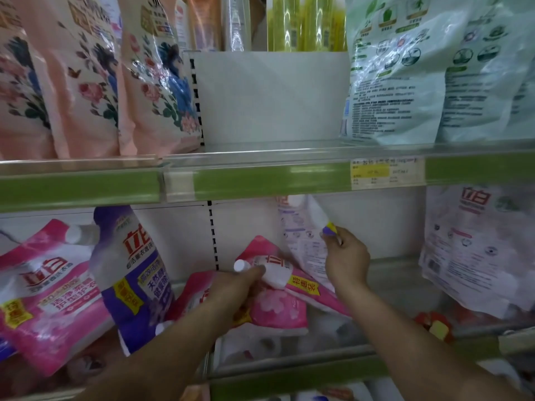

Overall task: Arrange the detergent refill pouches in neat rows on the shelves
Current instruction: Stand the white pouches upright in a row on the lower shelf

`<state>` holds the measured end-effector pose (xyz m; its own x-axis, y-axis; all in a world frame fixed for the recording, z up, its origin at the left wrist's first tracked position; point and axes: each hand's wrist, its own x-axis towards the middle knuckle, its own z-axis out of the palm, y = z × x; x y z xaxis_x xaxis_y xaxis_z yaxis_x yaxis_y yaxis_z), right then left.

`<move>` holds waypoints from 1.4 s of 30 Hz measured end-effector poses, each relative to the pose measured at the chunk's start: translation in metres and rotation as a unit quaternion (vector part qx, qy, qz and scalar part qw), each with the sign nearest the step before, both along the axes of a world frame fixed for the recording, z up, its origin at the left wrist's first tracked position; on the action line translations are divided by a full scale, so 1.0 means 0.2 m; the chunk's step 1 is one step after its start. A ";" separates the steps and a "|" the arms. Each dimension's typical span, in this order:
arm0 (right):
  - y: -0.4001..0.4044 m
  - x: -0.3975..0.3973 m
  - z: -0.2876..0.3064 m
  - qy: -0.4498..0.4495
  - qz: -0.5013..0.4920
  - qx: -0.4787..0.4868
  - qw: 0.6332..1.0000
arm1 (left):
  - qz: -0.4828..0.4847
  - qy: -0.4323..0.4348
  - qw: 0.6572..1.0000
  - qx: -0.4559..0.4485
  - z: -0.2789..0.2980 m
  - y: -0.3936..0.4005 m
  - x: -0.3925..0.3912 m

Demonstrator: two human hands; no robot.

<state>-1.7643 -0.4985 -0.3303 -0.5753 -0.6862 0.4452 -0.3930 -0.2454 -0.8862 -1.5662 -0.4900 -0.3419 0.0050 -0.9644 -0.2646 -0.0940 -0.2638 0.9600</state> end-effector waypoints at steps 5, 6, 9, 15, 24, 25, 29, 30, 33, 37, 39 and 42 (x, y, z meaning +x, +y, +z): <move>0.02 -0.03 0.03 0.153 0.047 0.044 0.986 | 0.054 0.087 0.995 0.003 0.03 -0.03 -0.15; 0.03 -0.04 0.03 0.190 0.045 0.053 0.979 | 0.054 0.078 0.995 -0.023 0.04 -0.01 -0.16; 0.04 -0.05 0.05 0.343 0.013 0.091 0.935 | 0.047 0.070 0.987 -0.134 0.07 0.08 -0.21; 0.05 0.04 0.07 0.241 0.183 0.255 0.918 | 0.051 0.175 0.954 -0.238 0.25 0.17 -0.18; 0.42 0.21 0.08 0.205 0.268 0.044 0.940 | -0.006 0.195 0.954 -0.228 0.22 0.21 -0.15; 0.44 0.21 0.06 0.282 0.225 0.069 0.930 | -0.012 0.192 0.954 -0.231 0.22 0.21 -0.15; 0.47 0.15 0.01 0.312 0.084 0.114 0.939 | -0.053 0.167 0.953 -0.246 0.17 0.18 -0.11; 0.47 0.12 0.01 0.281 0.071 0.119 0.950 | -0.057 0.171 0.954 -0.240 0.15 0.18 -0.10; 0.50 0.08 0.00 0.198 0.064 0.111 0.972 | -0.034 0.147 0.970 -0.191 0.06 0.13 -0.09; 0.61 0.03 -0.01 0.127 0.075 0.064 0.987 | -0.041 0.096 0.989 -0.108 -0.06 0.09 -0.11; 0.68 -0.03 0.02 0.074 0.070 0.038 0.994 | -0.078 0.099 0.988 -0.087 -0.07 0.10 -0.14; 0.77 -0.14 0.07 -0.105 0.117 0.033 0.987 | -0.155 0.138 0.976 -0.071 -0.04 0.12 -0.23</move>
<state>-1.7927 -0.3441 -0.3157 -0.4728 -0.8345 0.2829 -0.1374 -0.2473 -0.9591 -1.6115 -0.4664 -0.3503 -0.3457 -0.9351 -0.0784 0.1183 -0.1263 0.9849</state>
